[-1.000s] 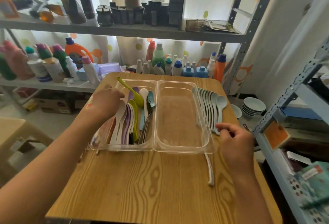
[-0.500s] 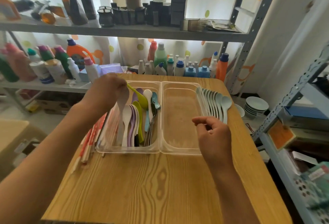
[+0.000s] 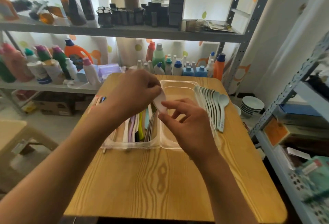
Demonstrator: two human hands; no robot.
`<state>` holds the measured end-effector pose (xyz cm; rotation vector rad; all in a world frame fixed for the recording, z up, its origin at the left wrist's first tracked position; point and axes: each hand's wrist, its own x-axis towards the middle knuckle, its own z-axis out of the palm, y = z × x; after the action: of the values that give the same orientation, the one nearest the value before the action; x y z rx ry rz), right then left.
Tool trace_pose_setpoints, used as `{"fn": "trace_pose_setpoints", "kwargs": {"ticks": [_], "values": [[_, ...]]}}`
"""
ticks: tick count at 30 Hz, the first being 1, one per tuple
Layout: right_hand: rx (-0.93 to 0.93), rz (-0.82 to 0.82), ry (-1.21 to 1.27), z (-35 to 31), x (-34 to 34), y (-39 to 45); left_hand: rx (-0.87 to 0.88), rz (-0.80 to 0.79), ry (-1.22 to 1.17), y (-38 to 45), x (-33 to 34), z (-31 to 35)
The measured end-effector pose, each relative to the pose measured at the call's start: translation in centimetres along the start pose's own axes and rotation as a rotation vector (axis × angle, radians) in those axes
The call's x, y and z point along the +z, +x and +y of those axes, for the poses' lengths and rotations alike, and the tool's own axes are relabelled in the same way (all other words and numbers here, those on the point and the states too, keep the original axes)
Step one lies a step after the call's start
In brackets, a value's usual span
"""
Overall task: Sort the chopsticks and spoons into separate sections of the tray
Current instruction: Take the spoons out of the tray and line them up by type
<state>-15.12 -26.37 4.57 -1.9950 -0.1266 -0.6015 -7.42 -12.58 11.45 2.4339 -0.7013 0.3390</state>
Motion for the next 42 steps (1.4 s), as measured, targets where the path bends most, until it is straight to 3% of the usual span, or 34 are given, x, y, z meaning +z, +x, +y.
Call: {"fn": "trace_pose_setpoints", "kwargs": {"ticks": [6,10,16,19,22,37,42], "values": [[-0.004,0.042,-0.25,2.3,-3.0,-2.9,0.005,-0.124,-0.087,-0.2,4.7,2.9],[-0.003,0.096,-0.284,3.9,-5.2,-4.3,0.039,-0.197,-0.175,0.3,7.2,5.3],[0.386,0.325,-0.186,8.3,-8.8,-5.5,0.088,-0.183,-0.236,1.1,8.2,6.3],[0.594,0.266,-0.249,10.6,-9.7,-5.4,0.059,-0.17,-0.241,1.1,8.1,5.8],[0.681,0.209,-0.267,12.2,-9.7,-5.3,0.049,-0.158,-0.227,1.0,8.0,5.0],[0.715,-0.028,-0.064,12.1,-8.3,-4.2,-0.023,-0.101,-0.236,1.3,7.8,1.5],[0.717,-0.018,-0.046,11.9,-8.6,-4.2,-0.03,-0.107,-0.244,1.2,7.8,1.4]]}}
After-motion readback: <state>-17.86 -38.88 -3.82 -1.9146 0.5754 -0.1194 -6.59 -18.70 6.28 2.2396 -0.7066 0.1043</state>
